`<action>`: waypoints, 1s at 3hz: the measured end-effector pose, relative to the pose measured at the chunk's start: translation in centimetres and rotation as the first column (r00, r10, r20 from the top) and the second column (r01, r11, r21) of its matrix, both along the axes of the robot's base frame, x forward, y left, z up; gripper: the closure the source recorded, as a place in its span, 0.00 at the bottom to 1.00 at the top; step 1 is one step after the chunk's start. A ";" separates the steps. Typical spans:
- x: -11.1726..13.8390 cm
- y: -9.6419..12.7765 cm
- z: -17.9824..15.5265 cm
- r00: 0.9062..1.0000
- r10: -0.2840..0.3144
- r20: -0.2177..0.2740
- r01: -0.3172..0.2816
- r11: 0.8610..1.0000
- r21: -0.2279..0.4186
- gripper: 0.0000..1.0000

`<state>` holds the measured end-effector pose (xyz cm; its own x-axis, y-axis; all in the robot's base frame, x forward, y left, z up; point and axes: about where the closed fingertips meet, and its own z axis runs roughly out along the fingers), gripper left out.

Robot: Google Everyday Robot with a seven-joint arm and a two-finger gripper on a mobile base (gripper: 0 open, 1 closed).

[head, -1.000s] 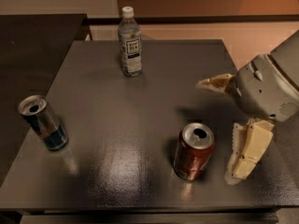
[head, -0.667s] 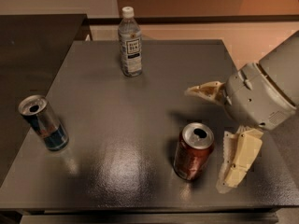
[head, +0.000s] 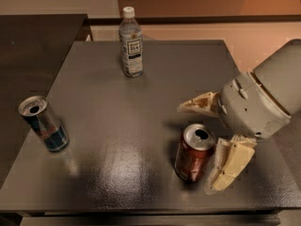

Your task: Move coke can near blue plastic bottle

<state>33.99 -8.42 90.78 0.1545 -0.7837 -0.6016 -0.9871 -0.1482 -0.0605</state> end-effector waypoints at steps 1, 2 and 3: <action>0.0 -0.1 0.0 1.000 0.006 0.003 -0.006 1.000 0.000 0.41; 0.3 -0.2 0.4 1.000 0.008 0.007 -0.008 1.000 0.003 0.65; 1.4 0.5 1.5 1.000 -0.010 0.024 0.010 1.000 0.004 0.88</action>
Offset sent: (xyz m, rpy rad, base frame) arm 0.0076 -0.0055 0.0048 0.0113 0.0018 0.0119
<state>35.41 -7.91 92.32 0.1617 -0.7831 -0.6005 -0.9867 -0.1384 -0.0851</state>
